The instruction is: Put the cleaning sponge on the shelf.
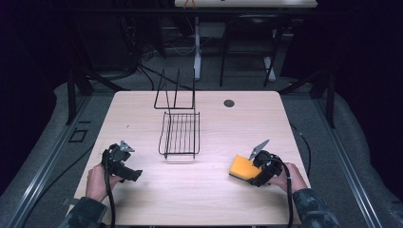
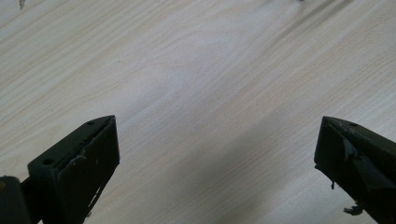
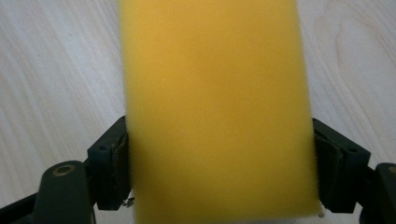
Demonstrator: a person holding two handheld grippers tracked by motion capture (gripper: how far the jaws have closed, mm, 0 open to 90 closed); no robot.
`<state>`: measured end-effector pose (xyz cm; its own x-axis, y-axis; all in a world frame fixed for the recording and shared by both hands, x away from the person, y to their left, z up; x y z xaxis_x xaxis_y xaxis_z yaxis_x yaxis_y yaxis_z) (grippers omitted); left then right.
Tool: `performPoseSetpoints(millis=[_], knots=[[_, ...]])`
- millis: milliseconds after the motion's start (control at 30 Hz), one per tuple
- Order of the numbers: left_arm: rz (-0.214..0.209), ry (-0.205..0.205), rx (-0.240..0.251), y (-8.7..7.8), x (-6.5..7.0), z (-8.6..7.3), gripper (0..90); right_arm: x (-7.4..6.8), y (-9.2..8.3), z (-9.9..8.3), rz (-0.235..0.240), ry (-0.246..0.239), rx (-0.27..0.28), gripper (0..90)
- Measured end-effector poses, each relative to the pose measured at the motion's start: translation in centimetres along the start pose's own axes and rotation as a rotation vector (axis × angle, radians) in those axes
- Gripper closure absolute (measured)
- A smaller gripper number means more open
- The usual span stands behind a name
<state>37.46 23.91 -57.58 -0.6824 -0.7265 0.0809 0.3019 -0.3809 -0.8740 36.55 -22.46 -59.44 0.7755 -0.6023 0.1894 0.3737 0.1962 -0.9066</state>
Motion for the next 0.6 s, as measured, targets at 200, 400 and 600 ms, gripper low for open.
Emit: performPoseSetpoints(millis=[200,400,600], knots=[[0.001,0.001,0.0,0.0,0.0,0.0,0.2,-0.1,-0.4,0.5,-0.001,0.02,0.017,21.4],[0.003,0.005,0.0,0.0,0.0,0.0,0.2,-0.2,-1.0,1.0,-0.014,0.057,0.032,21.4],[0.005,0.004,0.002,0.1,0.1,0.0,0.2,0.0,-2.0,2.1,-0.026,0.094,0.072,21.5]])
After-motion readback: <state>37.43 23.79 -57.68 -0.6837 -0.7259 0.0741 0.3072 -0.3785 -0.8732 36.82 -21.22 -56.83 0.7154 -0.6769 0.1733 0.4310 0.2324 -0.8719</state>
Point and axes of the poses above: each handheld gripper's, and its own axes: y roughly forward along the jaws, z roughly out of its top, x roughly to its right, the point moved 5 cm from there along y, roughly forward along the jaws, and after that the axes turned 13 degrees about -z, right-handed, at the moved point
